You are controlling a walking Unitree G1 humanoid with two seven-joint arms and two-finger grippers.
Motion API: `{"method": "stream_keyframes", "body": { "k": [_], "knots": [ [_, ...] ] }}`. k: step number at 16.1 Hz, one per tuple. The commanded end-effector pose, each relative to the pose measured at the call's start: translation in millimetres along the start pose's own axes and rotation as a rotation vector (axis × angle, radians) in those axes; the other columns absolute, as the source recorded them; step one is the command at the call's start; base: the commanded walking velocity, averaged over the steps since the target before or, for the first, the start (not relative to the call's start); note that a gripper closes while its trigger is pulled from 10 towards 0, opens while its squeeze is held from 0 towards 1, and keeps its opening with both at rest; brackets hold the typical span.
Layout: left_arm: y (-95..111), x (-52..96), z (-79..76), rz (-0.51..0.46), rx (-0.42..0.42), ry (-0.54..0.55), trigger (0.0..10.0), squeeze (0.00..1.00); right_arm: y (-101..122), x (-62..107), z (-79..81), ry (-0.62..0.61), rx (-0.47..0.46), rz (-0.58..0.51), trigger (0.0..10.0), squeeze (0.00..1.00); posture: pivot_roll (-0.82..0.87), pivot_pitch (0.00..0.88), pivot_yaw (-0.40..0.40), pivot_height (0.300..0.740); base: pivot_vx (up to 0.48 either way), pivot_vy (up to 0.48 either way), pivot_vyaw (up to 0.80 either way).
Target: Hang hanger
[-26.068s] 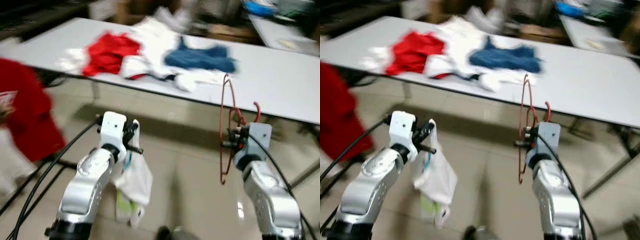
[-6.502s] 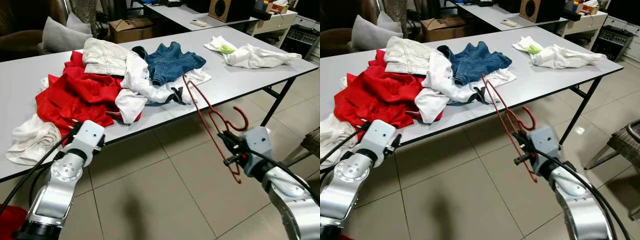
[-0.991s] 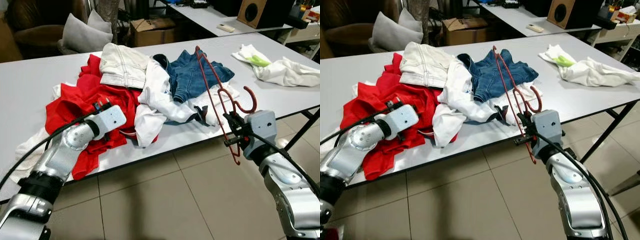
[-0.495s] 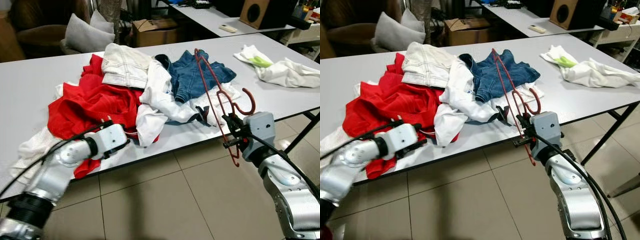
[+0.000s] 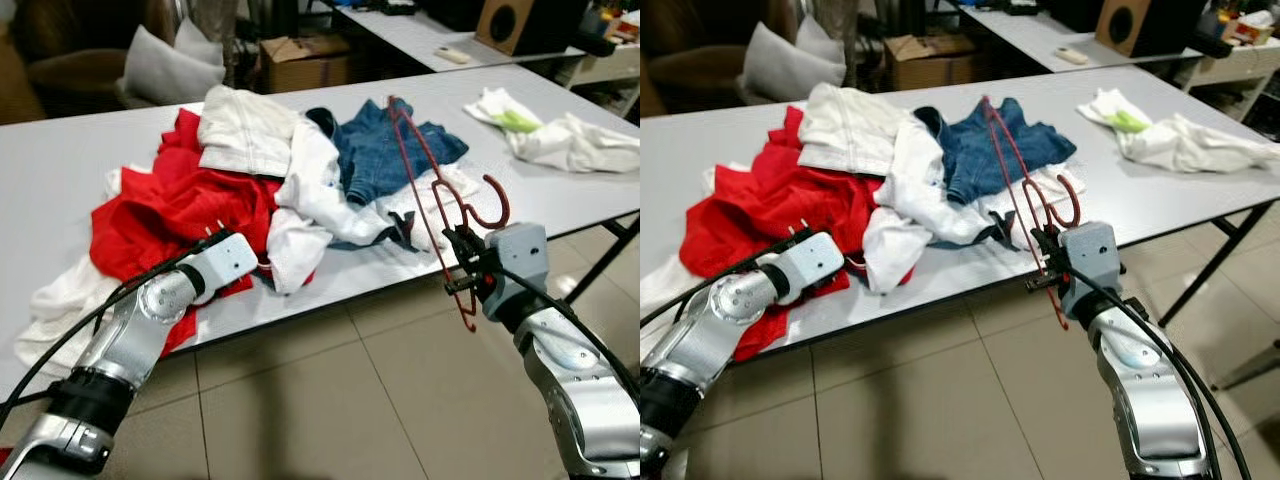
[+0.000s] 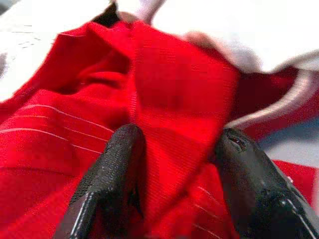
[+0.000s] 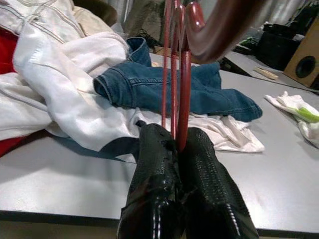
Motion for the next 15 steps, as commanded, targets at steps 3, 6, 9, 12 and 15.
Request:
{"method": "stream_keyframes", "body": {
  "k": [3, 6, 9, 12, 15],
  "knots": [
    [1.4, -5.7, 7.1, 0.027, -0.007, 0.060, 9.1, 0.00, 1.4, 1.4, -1.4, -0.011, -0.001, -0.004, 10.0, 0.00, -0.16, 0.000, -0.012, 0.740, 0.000, 0.000, 0.00],
    [2.6, -8.4, 8.5, 0.027, -0.008, 0.099, 4.1, 0.00, 2.0, 0.2, -1.4, -0.014, -0.003, -0.006, 10.0, 0.00, -0.16, 0.000, -0.013, 0.740, 0.000, 0.000, 0.00],
    [5.1, -8.9, 11.5, 0.020, -0.007, 0.149, 0.6, 0.00, 2.2, -0.9, 0.0, -0.011, -0.002, -0.009, 10.0, 0.00, -0.16, 0.000, -0.008, 0.740, 0.000, 0.000, 0.00],
    [8.2, -7.2, 14.0, 0.006, -0.002, 0.167, 0.0, 0.00, 4.1, -1.9, -1.8, -0.020, -0.005, -0.019, 10.0, 0.00, -0.16, 0.000, -0.008, 0.740, 0.000, 0.000, 0.00],
    [12.5, -6.5, 11.1, -0.013, 0.016, 0.161, 0.0, 0.00, 2.7, -2.4, -0.5, -0.012, -0.009, -0.014, 10.0, 0.00, -0.15, 0.000, -0.014, 0.740, 0.000, 0.000, 0.00]
  ]
}}
Point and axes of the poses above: a point about 5 cm out from each wrist's last joint towards the gripper, its own x axis pointing back from the gripper into the wrist, its own y axis along the axis of the wrist's last joint, z = x × y, the point moved 2 cm from there along -x, pointing out of the wrist towards the gripper, and after that the axes turned 13 degrees about -x, right-handed, at the moved point
